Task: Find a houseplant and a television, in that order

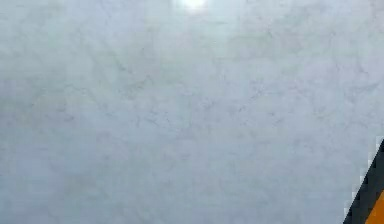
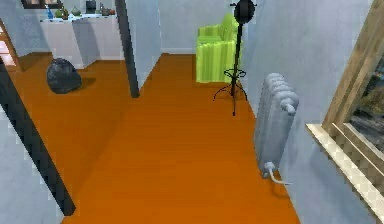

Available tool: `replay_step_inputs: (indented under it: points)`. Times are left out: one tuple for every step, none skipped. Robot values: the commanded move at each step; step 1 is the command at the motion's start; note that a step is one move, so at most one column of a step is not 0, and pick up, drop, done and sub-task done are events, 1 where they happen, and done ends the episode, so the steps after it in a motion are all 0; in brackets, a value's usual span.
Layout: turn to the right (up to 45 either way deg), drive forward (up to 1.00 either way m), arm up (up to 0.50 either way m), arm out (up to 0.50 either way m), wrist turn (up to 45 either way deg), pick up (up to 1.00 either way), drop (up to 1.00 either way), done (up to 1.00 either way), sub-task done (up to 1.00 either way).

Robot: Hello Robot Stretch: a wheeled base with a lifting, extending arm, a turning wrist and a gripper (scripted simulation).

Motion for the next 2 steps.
replay_step_inputs:
  points:
    - [0.0,0.25,0.00,0.00,0.0,0.00,0.00,0.00,0.00]
    - [-45.0,0.00,0.00,0.00,0.0,0.00,0.00,0.00,0.00]
